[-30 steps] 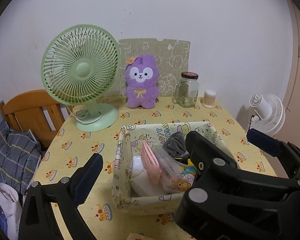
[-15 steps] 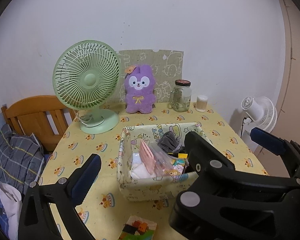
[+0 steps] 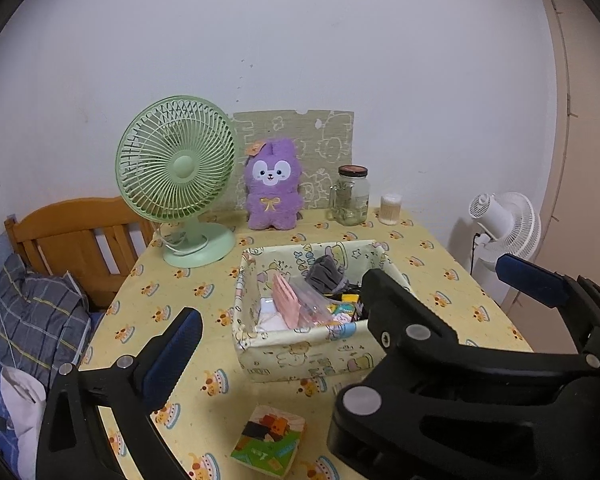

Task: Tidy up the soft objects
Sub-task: 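Lift both open tools away from the box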

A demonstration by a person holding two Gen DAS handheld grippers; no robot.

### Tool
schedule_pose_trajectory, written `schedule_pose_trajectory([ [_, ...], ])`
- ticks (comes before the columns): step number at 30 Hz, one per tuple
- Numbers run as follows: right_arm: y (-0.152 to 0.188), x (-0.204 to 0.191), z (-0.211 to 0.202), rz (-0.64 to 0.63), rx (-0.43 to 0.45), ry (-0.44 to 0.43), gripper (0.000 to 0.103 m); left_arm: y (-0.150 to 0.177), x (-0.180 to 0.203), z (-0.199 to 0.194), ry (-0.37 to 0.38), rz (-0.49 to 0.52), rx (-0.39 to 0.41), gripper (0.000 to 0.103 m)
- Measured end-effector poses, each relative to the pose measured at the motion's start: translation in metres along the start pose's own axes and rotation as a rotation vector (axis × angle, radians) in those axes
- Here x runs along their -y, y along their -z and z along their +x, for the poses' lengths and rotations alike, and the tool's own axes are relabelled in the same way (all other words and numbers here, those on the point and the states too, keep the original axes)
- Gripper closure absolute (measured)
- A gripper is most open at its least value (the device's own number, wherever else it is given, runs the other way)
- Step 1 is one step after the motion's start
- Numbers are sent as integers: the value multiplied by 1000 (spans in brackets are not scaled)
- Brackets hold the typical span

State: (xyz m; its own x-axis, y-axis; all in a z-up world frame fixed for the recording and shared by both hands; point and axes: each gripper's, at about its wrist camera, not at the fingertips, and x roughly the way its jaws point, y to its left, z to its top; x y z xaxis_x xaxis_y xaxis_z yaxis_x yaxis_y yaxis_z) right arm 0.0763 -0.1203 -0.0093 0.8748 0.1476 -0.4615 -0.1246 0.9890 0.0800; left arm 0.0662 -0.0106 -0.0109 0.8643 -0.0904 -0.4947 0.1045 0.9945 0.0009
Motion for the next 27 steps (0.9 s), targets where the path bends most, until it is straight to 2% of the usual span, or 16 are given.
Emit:
schedule_pose_trajectory([
  [16, 30, 1, -20, -14, -11, 26, 0, 27, 9, -14, 22, 17, -6, 0],
  [27, 52, -1, -14, 2, -33, 16, 0, 49, 7, -9, 17, 30, -36, 0],
])
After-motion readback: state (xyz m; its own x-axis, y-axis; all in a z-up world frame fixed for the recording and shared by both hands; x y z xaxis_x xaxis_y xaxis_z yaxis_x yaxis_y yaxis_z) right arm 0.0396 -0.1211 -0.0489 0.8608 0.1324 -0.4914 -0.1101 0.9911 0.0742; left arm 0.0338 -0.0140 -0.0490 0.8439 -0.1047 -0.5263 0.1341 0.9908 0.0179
